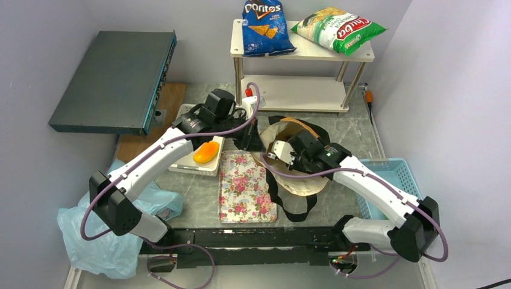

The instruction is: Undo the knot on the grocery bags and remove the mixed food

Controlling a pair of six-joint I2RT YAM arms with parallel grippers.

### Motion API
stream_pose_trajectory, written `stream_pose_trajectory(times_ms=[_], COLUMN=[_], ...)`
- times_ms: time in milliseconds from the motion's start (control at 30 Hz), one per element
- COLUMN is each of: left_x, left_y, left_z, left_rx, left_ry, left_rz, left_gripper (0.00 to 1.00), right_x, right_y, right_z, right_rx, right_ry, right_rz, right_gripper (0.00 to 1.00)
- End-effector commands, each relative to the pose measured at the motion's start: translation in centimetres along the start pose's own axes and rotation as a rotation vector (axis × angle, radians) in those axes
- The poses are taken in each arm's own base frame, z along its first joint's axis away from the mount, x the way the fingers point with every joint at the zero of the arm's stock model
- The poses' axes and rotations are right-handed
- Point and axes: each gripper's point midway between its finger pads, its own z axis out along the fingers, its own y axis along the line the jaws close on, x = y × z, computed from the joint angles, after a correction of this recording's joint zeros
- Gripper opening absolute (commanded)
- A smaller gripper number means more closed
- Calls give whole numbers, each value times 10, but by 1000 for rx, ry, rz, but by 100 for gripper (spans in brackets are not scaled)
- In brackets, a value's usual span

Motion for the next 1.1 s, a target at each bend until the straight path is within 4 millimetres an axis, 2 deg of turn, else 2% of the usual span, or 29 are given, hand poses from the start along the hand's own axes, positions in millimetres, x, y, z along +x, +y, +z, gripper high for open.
stream_pose_trajectory(times_ms=[0,133,200,367,567,767,933,1067], left_x=[-22,-17,-16,-14,-12,-4,-3,-6], left_y=[-34,-32,-34,-40,-45,-41,-38,-40], left_z=[-18,-20,-21,-19,-15,-14,-15,-17], left_rx=[108,111,134,198,261,278,290,315], left_ry=[-51,-35,-30,3,42,82,95,100], left_rz=[94,113,117,121,107,87,82,75], left_gripper=[0,0,0,0,0,0,0,0], right_x=[12,23,23,6,-6,-11,-3,10], right_y=[-12,-29,-36,-40,-48,-36,-21,-17], right_z=[5,12,16,30,59,83,102,112], right_rx=[23,49,69,74,91,-21,-151,-180], right_ry=[82,118,111,27,28,21,40,70], right_rz=[50,92,90,48,23,60,50,28], right_gripper=[29,30,36,51,57,56,58,58])
